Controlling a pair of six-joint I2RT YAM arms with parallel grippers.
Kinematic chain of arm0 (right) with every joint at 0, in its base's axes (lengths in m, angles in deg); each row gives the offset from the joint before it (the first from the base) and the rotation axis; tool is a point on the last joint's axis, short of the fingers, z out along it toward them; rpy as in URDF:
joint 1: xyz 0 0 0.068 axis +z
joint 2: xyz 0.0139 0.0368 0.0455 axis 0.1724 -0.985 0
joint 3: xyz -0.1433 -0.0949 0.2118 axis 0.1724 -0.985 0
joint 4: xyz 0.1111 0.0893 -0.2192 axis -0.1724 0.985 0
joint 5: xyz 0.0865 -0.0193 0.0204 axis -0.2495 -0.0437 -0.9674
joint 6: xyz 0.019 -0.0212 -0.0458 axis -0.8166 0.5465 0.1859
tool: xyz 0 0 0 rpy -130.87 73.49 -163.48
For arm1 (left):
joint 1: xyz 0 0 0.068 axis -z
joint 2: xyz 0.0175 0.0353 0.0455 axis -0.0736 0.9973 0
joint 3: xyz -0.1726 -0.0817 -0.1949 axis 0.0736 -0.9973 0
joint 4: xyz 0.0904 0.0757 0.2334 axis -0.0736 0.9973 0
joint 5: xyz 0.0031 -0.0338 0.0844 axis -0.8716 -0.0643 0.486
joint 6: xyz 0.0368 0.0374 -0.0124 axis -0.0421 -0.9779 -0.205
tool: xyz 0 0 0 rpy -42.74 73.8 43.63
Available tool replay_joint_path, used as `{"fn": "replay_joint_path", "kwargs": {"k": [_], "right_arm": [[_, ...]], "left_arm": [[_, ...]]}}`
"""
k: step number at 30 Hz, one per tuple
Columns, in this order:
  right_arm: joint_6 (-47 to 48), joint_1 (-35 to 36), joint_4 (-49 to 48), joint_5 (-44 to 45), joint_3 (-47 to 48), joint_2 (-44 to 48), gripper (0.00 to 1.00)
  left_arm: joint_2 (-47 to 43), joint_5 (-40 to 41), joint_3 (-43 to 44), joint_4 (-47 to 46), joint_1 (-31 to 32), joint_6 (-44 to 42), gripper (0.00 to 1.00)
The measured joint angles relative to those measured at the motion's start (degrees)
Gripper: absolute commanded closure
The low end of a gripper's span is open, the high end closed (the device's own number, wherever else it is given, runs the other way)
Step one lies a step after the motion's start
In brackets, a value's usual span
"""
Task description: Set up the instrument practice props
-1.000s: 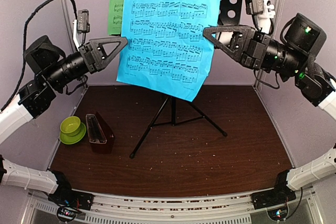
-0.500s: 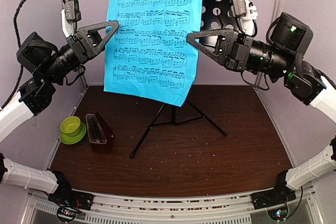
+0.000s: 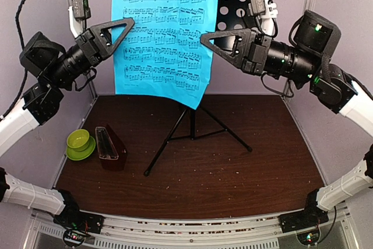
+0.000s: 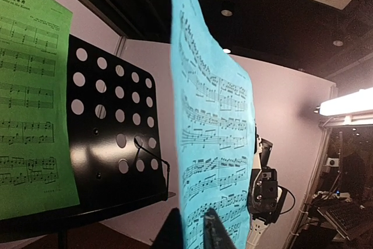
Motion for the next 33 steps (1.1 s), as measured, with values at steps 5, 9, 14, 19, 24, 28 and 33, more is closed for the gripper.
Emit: {"fn": "replay_joint_path", "kwargs": {"k": [5, 9, 14, 19, 24, 28, 33], "right_arm": [[0.2, 0.0, 2.0, 4.7, 0.0, 0.0, 0.98], [0.5, 0.0, 5.1, 11.6, 1.2, 0.0, 0.92], [0.8, 0.0, 9.5, 20.5, 5.5, 0.0, 0.86], [1.8, -0.7, 12.3, 28.4, 9.6, -0.2, 0.72], [3.3, -2.0, 14.5, 34.1, 12.0, -1.7, 0.51], [1.9, -5.0, 20.2, 37.1, 18.5, -5.8, 0.46], [-1.1, -8.3, 25.1, 39.5, 24.2, -9.0, 0.45]], "left_arm": [[0.6, 0.5, 2.7, 1.3, 0.0, -1.4, 1.00], [2.5, 1.5, 6.5, 2.4, 0.0, -1.7, 1.00], [7.2, 3.4, 13.9, 5.2, 0.0, -2.2, 1.00], [11.5, 5.0, 20.1, 8.0, -0.2, -2.5, 1.00], [15.5, 6.1, 26.0, 10.8, -1.9, -2.5, 1.00], [19.4, 6.2, 32.2, 13.0, -4.0, -2.1, 1.00], [23.0, 6.3, 38.1, 16.0, -5.7, -2.0, 1.00]]}}
